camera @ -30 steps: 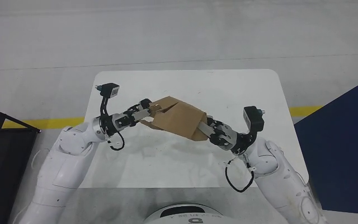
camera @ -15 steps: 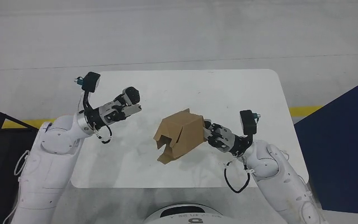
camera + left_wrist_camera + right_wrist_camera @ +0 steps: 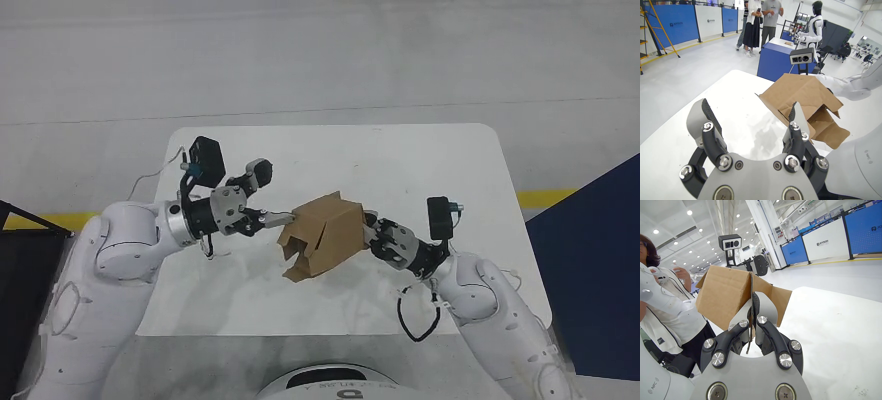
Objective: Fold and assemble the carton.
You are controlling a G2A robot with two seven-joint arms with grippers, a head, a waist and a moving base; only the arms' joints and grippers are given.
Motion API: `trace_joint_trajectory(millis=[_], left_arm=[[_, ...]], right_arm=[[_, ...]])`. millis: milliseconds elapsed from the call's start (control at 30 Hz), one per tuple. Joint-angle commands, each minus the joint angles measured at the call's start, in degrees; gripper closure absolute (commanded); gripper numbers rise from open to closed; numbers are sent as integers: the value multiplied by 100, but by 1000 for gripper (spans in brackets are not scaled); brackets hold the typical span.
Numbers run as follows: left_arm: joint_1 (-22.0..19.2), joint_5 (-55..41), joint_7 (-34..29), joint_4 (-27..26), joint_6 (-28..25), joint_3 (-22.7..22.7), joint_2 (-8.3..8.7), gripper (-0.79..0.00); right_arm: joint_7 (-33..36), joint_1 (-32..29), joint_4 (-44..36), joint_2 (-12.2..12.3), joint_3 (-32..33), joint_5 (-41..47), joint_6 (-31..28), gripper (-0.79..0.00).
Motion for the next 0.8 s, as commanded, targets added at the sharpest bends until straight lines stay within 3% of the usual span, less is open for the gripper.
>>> trace_joint_trajectory(millis=[0, 233, 433, 767], left_arm=[[-68, 253, 83, -21, 19, 101, -11, -763], [-255, 915, 279, -83, 126, 388, -41, -714], [-344, 1013, 208, -37, 317, 478, -37, -625], [-534, 182, 187, 225, 379, 695, -47, -646]], right_arm=[[-33, 7, 9, -3, -6, 2, 31, 0], [-189, 57, 122, -16, -30, 183, -56, 0], [-218, 116, 150, -22, -57, 204, -144, 0], [-291, 271, 424, -37, -172, 780, -486, 0]])
